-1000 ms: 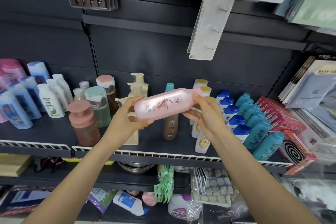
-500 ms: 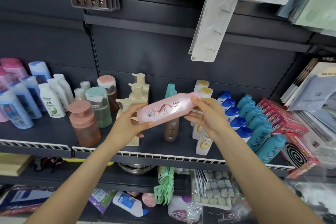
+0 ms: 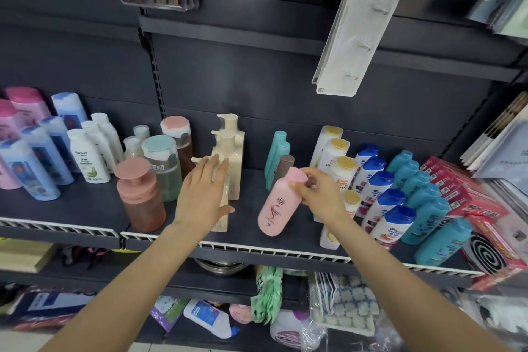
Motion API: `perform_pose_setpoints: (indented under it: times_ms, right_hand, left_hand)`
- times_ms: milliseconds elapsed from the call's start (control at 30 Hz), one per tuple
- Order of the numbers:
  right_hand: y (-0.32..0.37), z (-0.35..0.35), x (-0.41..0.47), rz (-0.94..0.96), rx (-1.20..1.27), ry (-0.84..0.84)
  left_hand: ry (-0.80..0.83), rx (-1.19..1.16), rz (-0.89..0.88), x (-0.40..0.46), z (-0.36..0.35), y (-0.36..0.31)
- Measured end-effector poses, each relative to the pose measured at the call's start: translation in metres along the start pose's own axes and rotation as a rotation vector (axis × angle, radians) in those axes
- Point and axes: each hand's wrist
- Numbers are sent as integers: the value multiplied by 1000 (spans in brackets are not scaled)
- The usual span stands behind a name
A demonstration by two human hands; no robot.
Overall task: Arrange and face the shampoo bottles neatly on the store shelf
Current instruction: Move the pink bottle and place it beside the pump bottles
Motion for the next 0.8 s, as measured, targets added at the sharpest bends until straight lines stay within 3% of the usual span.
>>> perform_pose_setpoints:
  times_ms: [267, 800]
  right_hand:
    - [-27, -20, 13, 68, -172, 111]
    - [-41, -23, 17, 64, -260, 173]
  left_hand:
    - [-36, 18, -13, -1, -13, 5]
    - [-178, 94, -9, 4, -27, 16]
Point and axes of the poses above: each hand's wrist, its own x-axis towards the middle knuckle, its own z-axis out of the back of the hand, y = z × x, and after that the axes turned 1 degree about z, right-handed
